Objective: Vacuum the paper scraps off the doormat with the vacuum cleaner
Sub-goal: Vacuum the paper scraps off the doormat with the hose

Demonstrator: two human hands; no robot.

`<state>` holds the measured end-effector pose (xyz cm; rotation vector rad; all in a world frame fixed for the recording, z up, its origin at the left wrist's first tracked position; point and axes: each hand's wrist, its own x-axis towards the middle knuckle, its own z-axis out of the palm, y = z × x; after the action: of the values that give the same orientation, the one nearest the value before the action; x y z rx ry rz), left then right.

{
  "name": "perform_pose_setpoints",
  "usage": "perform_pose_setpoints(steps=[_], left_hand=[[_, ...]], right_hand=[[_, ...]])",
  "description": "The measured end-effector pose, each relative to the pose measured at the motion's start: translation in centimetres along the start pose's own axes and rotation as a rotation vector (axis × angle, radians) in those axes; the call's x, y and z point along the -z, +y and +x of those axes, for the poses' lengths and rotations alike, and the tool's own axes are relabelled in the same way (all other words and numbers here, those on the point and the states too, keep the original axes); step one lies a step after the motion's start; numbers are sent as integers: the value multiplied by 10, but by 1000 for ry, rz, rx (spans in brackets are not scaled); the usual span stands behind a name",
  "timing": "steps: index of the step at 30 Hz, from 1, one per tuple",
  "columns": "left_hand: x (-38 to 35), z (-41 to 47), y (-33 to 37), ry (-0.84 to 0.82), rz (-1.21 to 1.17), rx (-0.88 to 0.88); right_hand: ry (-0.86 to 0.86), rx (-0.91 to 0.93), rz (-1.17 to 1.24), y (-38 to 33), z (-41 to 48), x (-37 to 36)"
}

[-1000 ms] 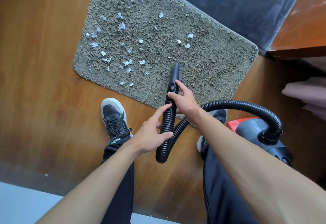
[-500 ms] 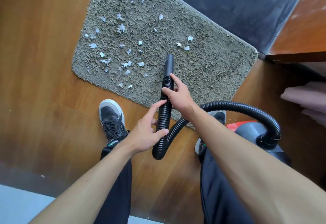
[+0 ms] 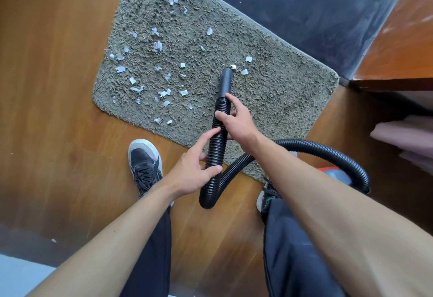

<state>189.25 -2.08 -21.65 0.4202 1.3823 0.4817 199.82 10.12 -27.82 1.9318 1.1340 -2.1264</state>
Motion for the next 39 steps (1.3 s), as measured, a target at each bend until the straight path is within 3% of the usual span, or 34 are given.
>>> perform_pose_setpoints(steps=[9, 25, 39], left_hand=[[3, 8, 3, 22, -43, 20], [-22, 19, 11, -67, 78, 40], [-3, 7, 8, 28, -39, 23]], right_hand=[[-52, -2, -4, -12, 8, -1], [65, -11, 149, 16, -5, 38], [-24, 47, -36, -6, 9, 3]])
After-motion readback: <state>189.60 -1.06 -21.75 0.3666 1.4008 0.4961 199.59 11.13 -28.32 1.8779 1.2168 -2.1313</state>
